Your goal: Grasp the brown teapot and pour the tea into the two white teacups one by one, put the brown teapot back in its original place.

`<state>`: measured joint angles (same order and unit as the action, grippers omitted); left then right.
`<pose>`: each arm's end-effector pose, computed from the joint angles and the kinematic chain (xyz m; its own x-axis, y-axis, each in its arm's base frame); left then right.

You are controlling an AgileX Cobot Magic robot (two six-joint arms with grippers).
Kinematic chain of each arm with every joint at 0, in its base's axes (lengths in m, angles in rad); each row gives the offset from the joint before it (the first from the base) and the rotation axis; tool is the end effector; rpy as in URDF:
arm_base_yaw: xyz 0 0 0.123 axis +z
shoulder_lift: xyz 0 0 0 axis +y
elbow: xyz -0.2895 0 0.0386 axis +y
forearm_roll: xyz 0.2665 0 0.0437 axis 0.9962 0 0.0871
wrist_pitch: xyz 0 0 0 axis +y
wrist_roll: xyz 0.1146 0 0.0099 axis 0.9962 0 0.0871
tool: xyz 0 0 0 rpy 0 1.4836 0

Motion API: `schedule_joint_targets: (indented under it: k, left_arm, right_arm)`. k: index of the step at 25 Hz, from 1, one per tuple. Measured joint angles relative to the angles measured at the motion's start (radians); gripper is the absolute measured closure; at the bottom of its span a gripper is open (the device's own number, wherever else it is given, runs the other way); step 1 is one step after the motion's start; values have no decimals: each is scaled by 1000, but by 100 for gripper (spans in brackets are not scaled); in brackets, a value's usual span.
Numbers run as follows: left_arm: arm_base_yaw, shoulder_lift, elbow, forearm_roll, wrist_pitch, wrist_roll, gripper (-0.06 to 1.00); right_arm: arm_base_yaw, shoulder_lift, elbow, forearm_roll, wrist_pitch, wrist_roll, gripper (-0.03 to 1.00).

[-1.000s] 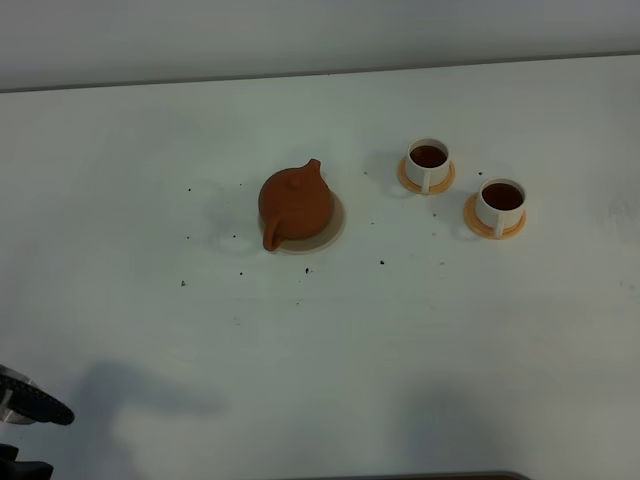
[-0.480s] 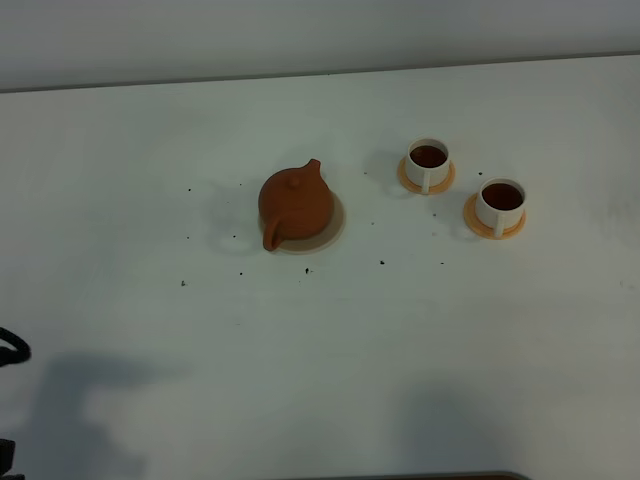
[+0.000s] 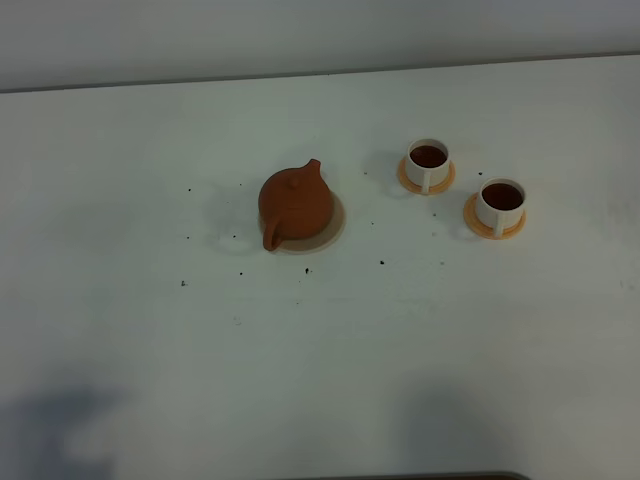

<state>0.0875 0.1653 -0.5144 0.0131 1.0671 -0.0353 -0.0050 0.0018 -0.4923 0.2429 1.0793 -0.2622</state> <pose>0.0488 0.0056 0.2730 -0.5845 -0.0804 -0.8074 -0.1136 0.9934 -0.0166 0.0244 0.0243 0.2733 -0.4384 -0.1398 -0.8879 -0.2486 0.9681 -0.0297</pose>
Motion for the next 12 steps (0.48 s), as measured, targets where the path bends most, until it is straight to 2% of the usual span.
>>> schedule_joint_targets:
  k: [5, 12]
  left_arm:
    - [0, -150, 1, 0, 1, 0, 62]
    - [0, -171, 1, 0, 2, 0, 62]
  right_arm:
    - [0, 0, 0, 0, 0, 0, 73]
    - [0, 0, 0, 0, 0, 0, 73]
